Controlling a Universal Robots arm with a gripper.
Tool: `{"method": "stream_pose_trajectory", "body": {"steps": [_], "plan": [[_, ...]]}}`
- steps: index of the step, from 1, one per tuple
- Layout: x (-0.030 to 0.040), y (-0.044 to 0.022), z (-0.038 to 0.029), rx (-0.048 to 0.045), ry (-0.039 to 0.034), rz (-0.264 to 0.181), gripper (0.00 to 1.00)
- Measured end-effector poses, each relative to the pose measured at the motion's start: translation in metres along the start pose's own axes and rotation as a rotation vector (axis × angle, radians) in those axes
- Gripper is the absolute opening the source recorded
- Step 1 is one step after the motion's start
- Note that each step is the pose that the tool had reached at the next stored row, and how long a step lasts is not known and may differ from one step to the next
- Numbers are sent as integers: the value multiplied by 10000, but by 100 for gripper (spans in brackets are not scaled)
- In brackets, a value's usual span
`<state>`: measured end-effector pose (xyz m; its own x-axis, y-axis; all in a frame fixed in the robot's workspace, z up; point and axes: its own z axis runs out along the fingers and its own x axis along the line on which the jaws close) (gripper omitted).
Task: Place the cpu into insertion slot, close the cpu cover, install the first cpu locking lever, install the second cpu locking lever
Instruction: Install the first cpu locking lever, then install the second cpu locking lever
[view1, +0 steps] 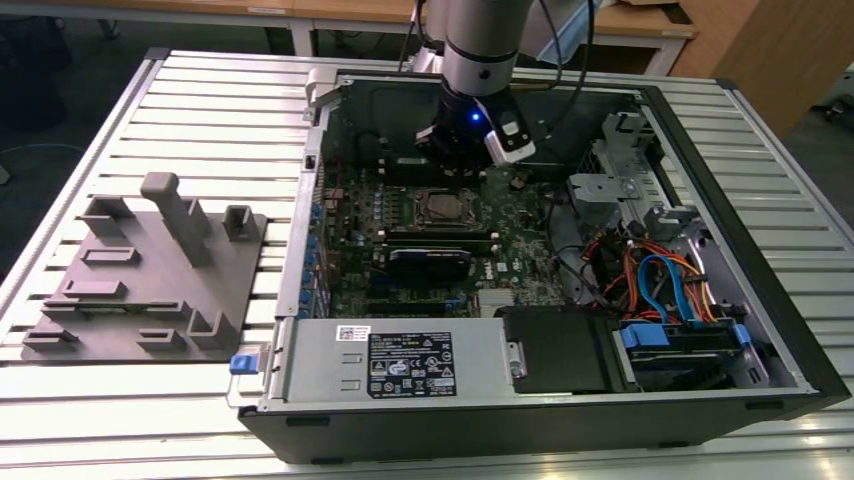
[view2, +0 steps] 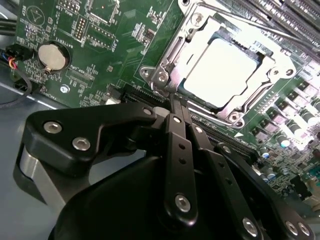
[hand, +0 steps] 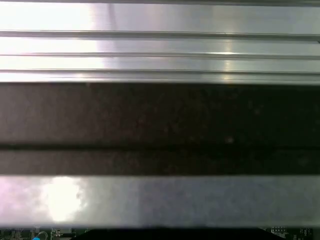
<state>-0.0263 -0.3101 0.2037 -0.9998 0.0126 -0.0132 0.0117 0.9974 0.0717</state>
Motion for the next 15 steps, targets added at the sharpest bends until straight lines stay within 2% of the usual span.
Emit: {"method": "stream_pose_trajectory", "body": {"steps": [15], "plan": [[0, -44, -7, 26, 1, 0, 11]]}}
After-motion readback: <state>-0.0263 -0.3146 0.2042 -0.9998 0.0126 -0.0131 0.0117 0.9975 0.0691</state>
